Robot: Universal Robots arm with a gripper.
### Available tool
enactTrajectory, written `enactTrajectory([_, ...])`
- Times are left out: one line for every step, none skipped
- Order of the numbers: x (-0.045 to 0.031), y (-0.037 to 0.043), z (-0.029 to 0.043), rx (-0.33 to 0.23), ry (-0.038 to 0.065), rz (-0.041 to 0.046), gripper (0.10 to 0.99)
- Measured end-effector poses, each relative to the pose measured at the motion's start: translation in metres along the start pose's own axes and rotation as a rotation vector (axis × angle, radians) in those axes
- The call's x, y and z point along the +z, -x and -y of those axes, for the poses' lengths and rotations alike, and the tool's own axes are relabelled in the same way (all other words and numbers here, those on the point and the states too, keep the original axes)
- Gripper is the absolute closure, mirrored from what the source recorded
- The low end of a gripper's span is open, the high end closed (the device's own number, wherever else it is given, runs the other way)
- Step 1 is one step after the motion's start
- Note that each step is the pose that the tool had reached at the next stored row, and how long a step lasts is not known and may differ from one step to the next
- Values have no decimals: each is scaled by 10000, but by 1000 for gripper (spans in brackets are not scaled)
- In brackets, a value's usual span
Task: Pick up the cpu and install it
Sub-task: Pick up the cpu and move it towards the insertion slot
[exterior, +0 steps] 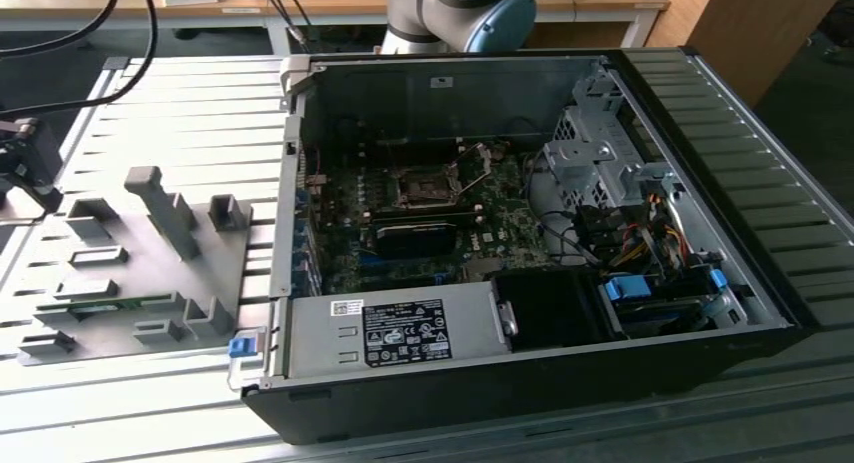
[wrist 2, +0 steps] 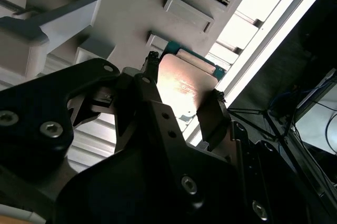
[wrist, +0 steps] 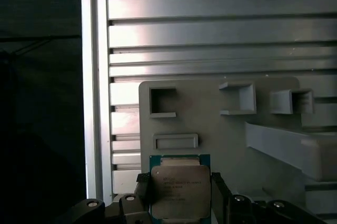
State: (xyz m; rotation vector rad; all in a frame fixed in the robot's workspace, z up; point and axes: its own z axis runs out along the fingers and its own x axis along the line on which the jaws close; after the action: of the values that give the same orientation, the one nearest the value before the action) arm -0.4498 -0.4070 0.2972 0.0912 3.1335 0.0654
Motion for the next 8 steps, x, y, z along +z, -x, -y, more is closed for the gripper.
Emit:
enactTrajectory([-11, 0, -2, 0, -1, -1, 541])
enactTrajectory([-20, 0, -4, 0, 0, 0, 541])
enactTrajectory([-29, 0, -5, 0, 0, 0, 541])
enactTrajectory([-38, 0, -7, 1, 0, 0, 541])
enactTrajectory([-48, 0, -10, 1, 0, 0, 541])
enactTrajectory([-59, 0, -12, 1, 0, -1, 541])
enactTrajectory([-69, 0, -15, 1, 0, 0, 541])
enactTrajectory([-79, 0, -17, 2, 0, 0, 541])
